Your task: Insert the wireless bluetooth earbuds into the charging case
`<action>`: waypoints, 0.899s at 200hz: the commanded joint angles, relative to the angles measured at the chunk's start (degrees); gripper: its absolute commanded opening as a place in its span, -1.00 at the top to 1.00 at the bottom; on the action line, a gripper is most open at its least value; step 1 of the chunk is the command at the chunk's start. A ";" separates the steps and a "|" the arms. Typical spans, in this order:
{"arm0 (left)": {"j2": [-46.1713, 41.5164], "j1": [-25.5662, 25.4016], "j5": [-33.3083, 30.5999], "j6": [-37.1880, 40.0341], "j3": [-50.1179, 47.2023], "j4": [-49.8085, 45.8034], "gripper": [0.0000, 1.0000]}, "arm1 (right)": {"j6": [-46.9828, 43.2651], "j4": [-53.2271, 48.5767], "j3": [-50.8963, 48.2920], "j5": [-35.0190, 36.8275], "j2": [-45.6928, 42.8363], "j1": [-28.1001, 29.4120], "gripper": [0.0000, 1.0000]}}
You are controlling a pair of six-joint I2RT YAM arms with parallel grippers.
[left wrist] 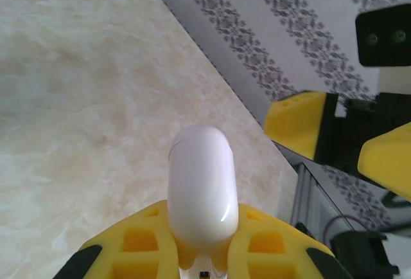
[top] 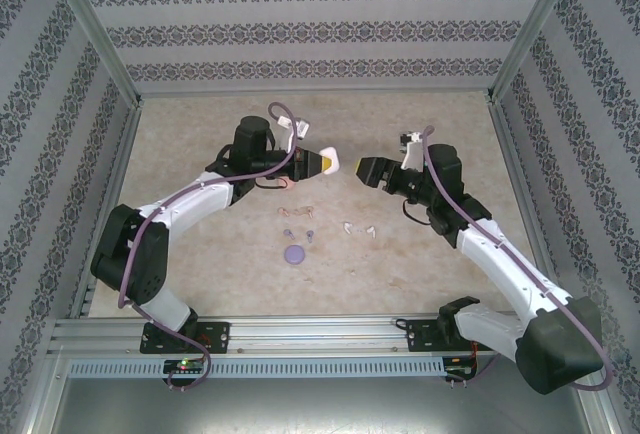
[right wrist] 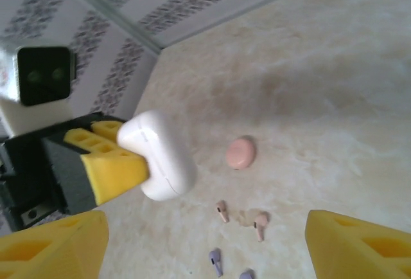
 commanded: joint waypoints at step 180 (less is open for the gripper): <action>-6.24 0.11 8.88 1.37 2.63 -4.20 1.00 | -3.54 10.67 1.24 -3.31 18.68 -0.49 -0.14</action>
